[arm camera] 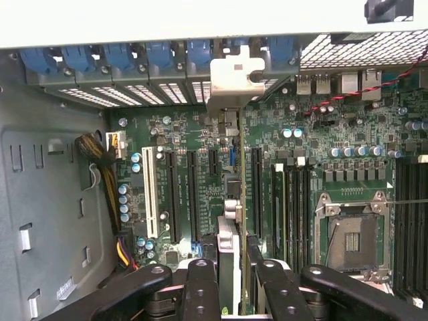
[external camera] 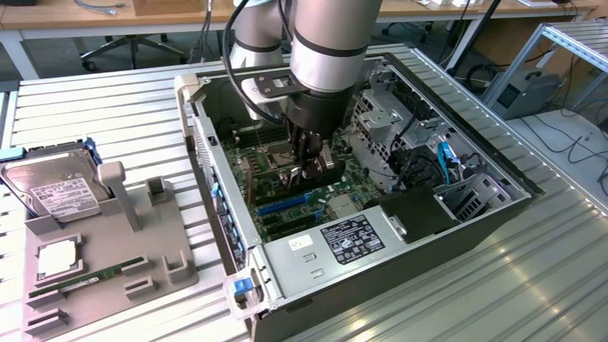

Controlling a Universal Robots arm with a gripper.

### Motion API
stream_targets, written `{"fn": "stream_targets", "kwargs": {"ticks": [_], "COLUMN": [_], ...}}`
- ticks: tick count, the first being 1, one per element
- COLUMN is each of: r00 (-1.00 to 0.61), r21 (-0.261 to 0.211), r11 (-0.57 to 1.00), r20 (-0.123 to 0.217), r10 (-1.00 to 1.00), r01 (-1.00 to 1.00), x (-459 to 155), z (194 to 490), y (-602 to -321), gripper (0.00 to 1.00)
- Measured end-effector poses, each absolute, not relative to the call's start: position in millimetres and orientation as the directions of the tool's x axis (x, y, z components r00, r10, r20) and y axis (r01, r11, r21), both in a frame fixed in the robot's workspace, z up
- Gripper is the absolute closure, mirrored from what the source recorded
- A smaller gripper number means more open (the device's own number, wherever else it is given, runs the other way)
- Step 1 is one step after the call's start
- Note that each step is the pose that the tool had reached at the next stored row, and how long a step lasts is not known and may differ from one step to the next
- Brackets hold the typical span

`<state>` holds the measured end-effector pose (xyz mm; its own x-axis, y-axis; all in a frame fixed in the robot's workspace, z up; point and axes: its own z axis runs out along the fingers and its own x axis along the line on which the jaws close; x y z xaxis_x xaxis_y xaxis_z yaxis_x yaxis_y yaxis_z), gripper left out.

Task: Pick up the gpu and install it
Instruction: 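Insert the gpu into the slot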

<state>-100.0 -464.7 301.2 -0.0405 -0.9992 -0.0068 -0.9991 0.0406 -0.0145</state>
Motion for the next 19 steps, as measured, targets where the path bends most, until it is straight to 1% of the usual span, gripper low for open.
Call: {"fn": "stream_targets", "kwargs": {"ticks": [19], "r00": [-0.040], "r21": [-0.015], "r11": [0.041], "r20": [-0.007], "r10": [-0.999], "r01": [-0.999], "x": [-104], "z": [291], "y": [-460], "gripper": [0.73]}}
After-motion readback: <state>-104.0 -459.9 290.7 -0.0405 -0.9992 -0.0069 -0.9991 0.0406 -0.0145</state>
